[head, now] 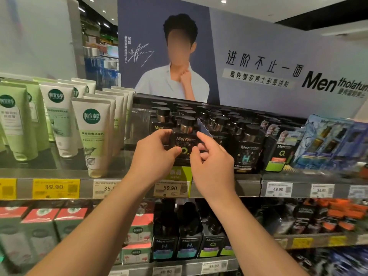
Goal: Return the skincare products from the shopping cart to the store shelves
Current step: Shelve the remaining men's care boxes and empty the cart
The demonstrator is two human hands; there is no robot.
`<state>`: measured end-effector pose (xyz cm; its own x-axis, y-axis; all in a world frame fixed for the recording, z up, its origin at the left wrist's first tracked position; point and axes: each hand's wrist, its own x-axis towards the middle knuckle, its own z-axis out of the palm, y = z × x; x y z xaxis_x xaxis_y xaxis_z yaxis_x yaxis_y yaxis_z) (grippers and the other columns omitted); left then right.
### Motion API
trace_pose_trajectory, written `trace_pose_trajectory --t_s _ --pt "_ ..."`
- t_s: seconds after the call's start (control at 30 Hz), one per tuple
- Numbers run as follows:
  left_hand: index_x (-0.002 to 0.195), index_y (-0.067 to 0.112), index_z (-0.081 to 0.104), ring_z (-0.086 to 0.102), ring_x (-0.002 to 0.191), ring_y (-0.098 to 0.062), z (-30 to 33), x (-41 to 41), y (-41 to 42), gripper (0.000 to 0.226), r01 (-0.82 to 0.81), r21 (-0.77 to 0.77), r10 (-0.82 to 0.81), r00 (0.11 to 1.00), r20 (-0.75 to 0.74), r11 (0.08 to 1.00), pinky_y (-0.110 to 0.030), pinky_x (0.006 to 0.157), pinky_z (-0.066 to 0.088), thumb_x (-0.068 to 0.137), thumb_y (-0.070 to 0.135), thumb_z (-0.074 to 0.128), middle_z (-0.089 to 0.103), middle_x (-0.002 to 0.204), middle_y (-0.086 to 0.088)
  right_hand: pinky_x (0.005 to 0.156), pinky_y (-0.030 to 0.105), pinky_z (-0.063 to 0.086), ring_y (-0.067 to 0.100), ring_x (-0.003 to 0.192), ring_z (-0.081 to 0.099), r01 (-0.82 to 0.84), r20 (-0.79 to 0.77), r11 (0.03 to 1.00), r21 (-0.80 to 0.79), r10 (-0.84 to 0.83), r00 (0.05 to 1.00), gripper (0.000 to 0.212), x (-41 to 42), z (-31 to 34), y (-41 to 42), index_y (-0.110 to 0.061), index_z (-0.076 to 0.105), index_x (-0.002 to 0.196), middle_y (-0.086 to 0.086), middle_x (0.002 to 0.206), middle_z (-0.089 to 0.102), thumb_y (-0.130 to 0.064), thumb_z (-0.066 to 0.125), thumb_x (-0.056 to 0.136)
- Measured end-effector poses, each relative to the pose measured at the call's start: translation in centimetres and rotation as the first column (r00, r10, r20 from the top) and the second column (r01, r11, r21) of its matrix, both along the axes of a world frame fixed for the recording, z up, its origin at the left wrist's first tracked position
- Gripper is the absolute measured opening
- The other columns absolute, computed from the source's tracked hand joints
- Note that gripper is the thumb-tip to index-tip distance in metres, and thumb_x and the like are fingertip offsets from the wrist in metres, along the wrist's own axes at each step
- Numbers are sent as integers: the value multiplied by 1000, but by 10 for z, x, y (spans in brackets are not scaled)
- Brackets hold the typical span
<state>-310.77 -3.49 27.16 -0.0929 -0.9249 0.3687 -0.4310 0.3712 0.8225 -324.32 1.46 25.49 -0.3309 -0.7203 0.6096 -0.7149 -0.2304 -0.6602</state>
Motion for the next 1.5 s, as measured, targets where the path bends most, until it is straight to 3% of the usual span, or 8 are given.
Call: trace_pose_trajectory --t_s 0.13,0.33,0.5,0.63,0.87,1.07,1.27,1.5 --pt "139 28 62 64 97 -2 1 1 1 49 -18 -49 22 996 83 999 -25 91 51 93 34 75 73 119 10 78 11 53 0 82 65 9 7 1000 3 -9 1000 40 -3 -1 3 -27 59 142 -12 113 60 -25 57 103" --pt "130 22 70 64 106 -2 2 8 0 40 -76 -99 93 980 177 992 -15 87 42 94 37 72 75 120 4 78 29 59 6 80 64 82 11 995 49 -82 997 25 -9 -14 1 -26 68 123 -19 100 57 -21 62 99" --pt "122 20 76 71 105 -11 1 7 -6 34 -80 -105 100 974 202 991 -29 104 51 94 39 72 77 114 2 71 32 57 3 80 63 175 -25 983 61 -173 985 7 -14 -17 -4 -32 73 101 -18 77 64 -31 70 94" --pt "120 21 77 74 93 -10 -1 4 -9 33 -45 -74 57 982 182 996 -38 94 59 93 40 72 79 101 3 65 32 54 3 75 61 221 -40 972 78 -219 975 9 -18 -15 -5 -31 71 85 -16 75 64 -35 71 93" --pt "118 23 77 72 90 -10 -1 -1 -11 28 -38 -75 53 975 218 996 -38 93 59 95 38 70 79 96 2 65 32 55 4 75 62 246 -62 965 96 -241 969 12 -21 -14 -7 -31 73 84 -16 79 66 -37 69 94" --pt "111 25 80 70 83 -7 -1 0 -12 24 -27 -72 43 972 229 997 -25 81 56 94 39 70 78 91 4 57 23 46 4 76 61 290 -143 949 123 -273 951 15 -24 -12 -9 -34 71 82 -16 84 67 -41 67 95" --pt "112 24 80 72 87 -10 -1 -1 -11 25 -38 -87 56 976 211 995 -38 91 60 93 38 72 79 94 3 60 30 54 7 77 63 310 -183 945 104 -288 940 17 -20 -11 -9 -32 74 86 -15 85 68 -41 66 97" --pt "115 28 78 69 90 -5 6 8 0 30 -37 -118 63 971 232 992 -25 83 54 92 46 71 79 101 8 67 35 58 5 77 63 259 -75 963 78 -253 965 13 -13 -8 -5 -36 68 81 -16 74 66 -38 69 94"
